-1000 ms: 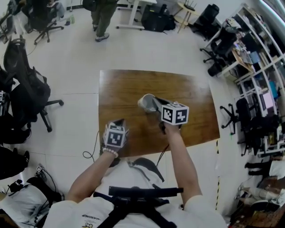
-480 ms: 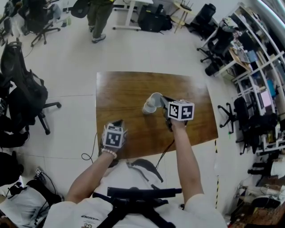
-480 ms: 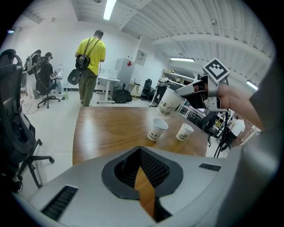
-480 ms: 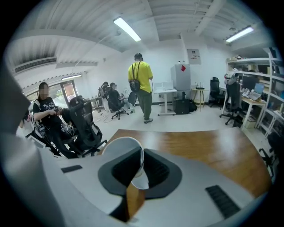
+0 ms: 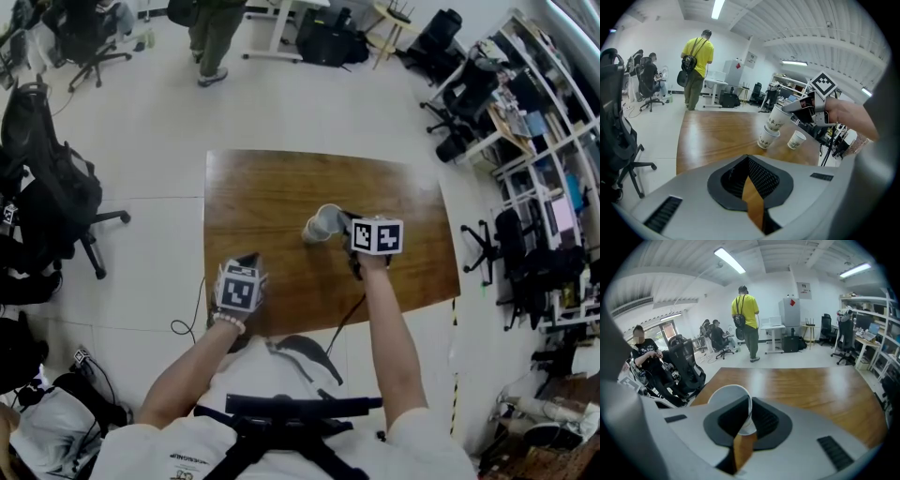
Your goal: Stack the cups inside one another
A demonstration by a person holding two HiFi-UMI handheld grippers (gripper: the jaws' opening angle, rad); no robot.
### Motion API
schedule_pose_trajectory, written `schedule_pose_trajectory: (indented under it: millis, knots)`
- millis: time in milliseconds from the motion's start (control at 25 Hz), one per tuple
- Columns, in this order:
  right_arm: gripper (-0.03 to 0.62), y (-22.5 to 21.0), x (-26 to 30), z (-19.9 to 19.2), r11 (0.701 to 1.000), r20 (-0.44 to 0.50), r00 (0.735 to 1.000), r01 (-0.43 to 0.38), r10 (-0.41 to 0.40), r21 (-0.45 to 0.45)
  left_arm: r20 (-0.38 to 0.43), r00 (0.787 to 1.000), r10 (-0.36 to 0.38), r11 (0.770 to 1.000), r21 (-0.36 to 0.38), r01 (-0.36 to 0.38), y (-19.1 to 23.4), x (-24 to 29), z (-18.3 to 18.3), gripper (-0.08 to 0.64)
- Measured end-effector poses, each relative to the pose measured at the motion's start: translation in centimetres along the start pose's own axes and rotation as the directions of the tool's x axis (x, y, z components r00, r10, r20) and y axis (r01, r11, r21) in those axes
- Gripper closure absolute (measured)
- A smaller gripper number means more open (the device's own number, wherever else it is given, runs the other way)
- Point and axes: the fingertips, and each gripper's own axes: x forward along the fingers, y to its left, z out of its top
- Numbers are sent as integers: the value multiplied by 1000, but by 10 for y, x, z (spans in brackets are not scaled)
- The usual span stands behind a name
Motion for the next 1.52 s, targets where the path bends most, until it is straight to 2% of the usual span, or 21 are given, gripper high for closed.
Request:
schedule_pose_trajectory:
  millis: [440,640,800,1160,1280,1520]
  knots:
    - [565,-9,20,-20,999,-49,999,-8,10,48,-20,1000,-4,1000,-14,4,1,6,0,566]
    - [565,-13,30,-28,998,-67,998,-5,10,66,8,1000,8,1000,10,-9,5,7,9,566]
    - [565,-15,36,-34,997,-82,997,-4,10,75,-23,1000,-4,1000,-11,4,3,8,2,566]
    - [563,-20,49,-46,996,-107,994,-6,16,91,-23,1000,13,1000,-2,-13,7,8,3,566]
    - [537,-21,51,-49,996,-109,994,1,9,90,-20,1000,14,1000,-4,-14,8,7,3,566]
    - [534,-22,50,-50,995,-88,996,14,-6,96,-21,1000,22,1000,0,-22,11,6,2,566]
